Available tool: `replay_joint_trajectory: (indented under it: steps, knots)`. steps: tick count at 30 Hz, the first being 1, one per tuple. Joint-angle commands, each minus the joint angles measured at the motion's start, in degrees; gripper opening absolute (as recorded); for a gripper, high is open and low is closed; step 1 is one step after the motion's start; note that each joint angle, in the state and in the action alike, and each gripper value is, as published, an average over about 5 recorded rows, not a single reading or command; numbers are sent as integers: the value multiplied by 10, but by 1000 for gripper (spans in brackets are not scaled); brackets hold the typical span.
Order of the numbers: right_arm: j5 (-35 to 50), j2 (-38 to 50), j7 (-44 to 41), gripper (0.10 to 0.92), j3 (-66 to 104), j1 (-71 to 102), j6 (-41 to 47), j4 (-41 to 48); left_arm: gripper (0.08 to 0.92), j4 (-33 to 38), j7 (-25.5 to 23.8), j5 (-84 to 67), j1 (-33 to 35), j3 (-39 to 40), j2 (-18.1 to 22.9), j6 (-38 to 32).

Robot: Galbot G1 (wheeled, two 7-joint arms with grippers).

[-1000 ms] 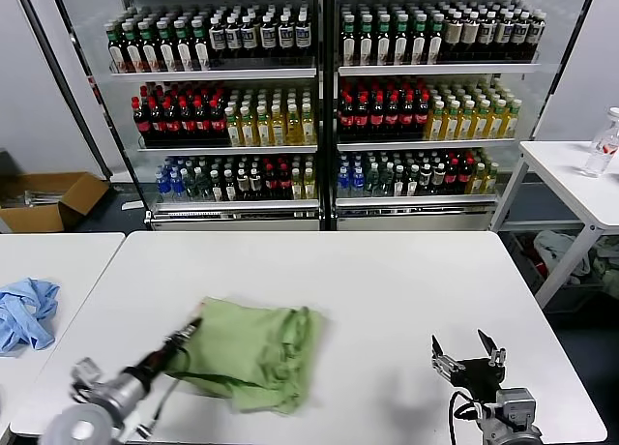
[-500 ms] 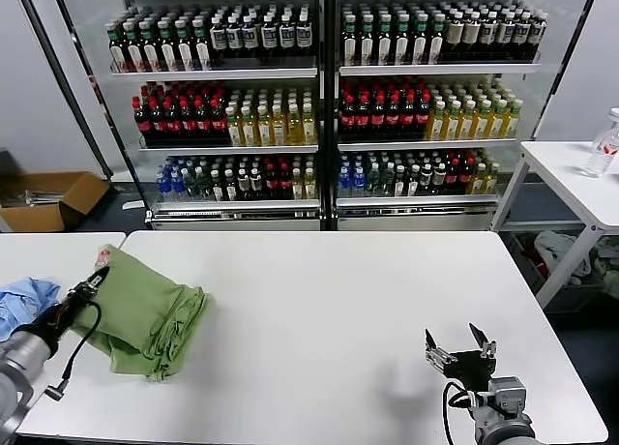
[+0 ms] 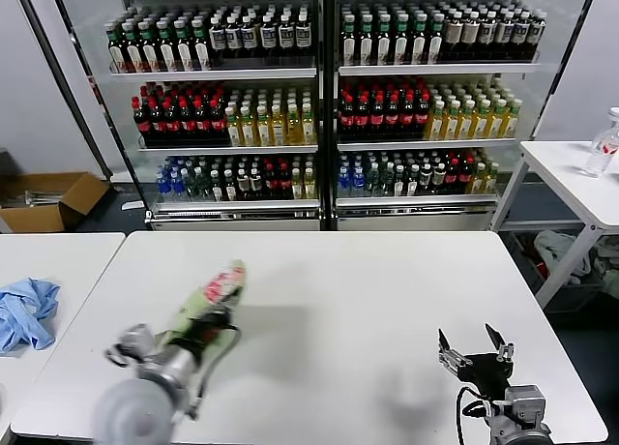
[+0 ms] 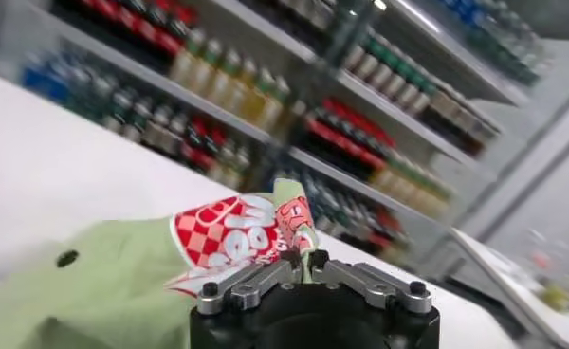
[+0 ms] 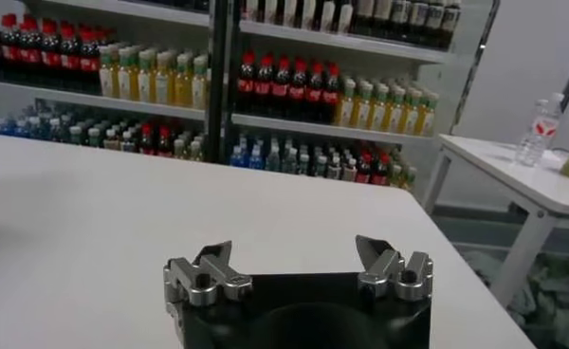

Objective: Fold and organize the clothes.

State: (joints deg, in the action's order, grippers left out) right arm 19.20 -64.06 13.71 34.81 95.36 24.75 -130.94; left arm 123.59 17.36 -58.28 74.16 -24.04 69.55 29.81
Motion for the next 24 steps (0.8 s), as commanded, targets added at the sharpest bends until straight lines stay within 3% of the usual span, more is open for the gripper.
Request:
replay_joint_trajectory:
  steps: [1,6,10,17,24]
  knots:
    - [-2,-3,-3,822,23,17,-6,-12,105,-41,44,44,-52,262,137,-11]
    - [0,0,-5,823,29,22,-11,-13,105,-138,20,135,-84,297,167,-19]
    - [0,2,-6,822,25,17,-11,-14,127,-175,-19,267,-104,316,159,-35]
    - [13,-1,-7,823,3,-3,-11,-7,317,-99,-49,288,-91,301,122,-47]
    - [59,-20,-2,823,-94,-60,5,21,516,24,-48,194,-17,170,63,-53]
